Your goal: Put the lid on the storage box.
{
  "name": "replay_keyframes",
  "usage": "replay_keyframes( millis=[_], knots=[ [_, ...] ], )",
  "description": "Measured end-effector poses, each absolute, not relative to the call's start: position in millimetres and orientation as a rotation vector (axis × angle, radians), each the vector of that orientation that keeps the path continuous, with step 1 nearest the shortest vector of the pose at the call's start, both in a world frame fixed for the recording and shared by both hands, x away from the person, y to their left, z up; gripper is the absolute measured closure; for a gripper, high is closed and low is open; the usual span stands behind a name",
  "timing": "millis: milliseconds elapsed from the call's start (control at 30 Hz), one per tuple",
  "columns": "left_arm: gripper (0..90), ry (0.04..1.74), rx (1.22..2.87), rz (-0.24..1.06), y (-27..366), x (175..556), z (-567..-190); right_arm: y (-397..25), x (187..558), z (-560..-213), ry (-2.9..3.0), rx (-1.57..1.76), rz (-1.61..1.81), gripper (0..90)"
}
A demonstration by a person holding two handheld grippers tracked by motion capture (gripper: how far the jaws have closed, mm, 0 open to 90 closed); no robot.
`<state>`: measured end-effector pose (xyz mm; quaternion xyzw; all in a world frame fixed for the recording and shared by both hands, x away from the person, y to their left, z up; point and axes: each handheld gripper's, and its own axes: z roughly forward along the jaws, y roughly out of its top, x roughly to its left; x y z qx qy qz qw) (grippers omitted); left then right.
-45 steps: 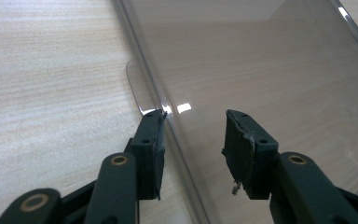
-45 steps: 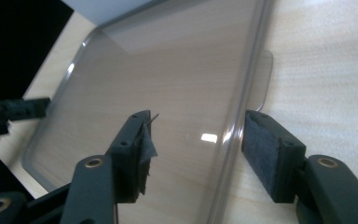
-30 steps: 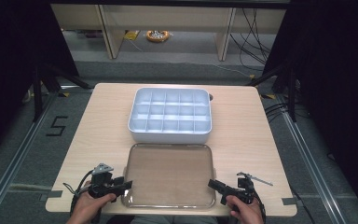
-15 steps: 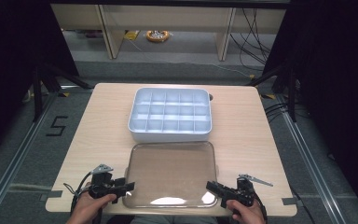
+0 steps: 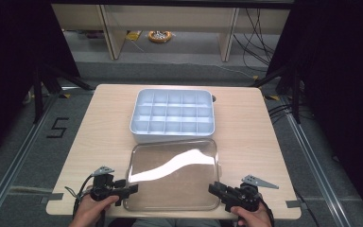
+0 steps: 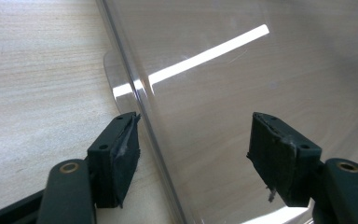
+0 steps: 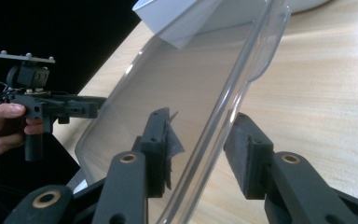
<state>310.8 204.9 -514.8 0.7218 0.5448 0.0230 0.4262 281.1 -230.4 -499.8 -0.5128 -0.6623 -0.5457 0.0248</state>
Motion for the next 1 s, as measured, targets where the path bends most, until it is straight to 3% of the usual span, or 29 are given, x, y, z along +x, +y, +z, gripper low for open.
replay_keyframes(
  millis=[133, 700, 767, 833, 900, 933, 1000],
  knots=[
    [28.0, 1.384, 1.799, 0.072, 207.6, 311.6, -514.1, -232.3, 282.9, -500.6, -2.117, -1.543, -1.717, 62.6],
    [27.5, 1.377, 1.782, 0.033, 212.0, 313.5, -514.9, -233.1, 279.5, -500.9, -2.232, -1.471, -1.715, 62.7],
    [31.1, 1.375, 1.776, 0.012, 211.4, 313.0, -515.3, -232.9, 280.4, -502.9, -2.226, -1.471, -1.708, 62.6],
    [42.6, 1.359, 1.785, -0.002, 209.5, 311.7, -516.0, -233.3, 279.7, -503.4, -2.2, -1.506, -1.674, 62.0],
    [42.8, 1.356, 1.782, 0.014, 209.0, 311.0, -515.7, -233.1, 280.9, -504.7, -2.209, -1.492, -1.68, 62.0],
    [48.1, 1.361, 1.764, 0.017, 209.9, 310.7, -514.7, -233.2, 281.8, -506.6, -2.231, -1.528, -1.668, 61.8],
    [50.4, 1.337, 1.748, 0.043, 211.7, 310.3, -511.7, -233.4, 280.9, -505.4, -2.231, -1.541, -1.644, 62.0]
  ],
)
